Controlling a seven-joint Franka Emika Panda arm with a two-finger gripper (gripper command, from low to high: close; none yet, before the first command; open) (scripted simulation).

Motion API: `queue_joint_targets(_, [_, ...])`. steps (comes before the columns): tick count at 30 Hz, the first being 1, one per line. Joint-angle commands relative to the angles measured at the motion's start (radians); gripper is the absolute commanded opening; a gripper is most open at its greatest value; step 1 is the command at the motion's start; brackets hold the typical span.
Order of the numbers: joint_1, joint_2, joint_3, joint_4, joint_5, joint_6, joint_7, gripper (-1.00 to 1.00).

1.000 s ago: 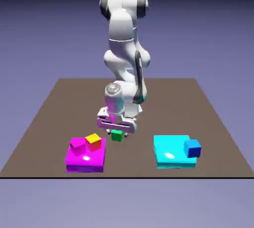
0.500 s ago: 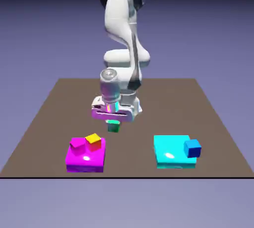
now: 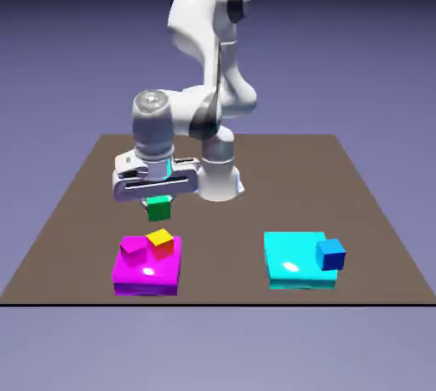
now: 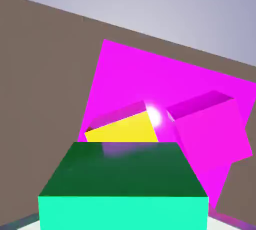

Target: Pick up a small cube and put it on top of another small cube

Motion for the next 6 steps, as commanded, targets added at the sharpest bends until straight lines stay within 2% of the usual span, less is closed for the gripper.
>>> queue_joint_targets(1, [-0.008, 0.031, 0.004, -0.016, 0.014, 0.044, -0.010, -1.00])
queue_joint_targets(3, [-0.017, 0.071, 0.010, -0.036, 0.035, 0.101, -0.026, -1.00])
queue_joint_targets(4, [-0.017, 0.071, 0.010, -0.036, 0.035, 0.101, -0.026, 1.00])
queue_joint_targets(6, [-0.010, 0.040, 0.006, -0.020, 0.019, 0.057, -0.014, 1.00])
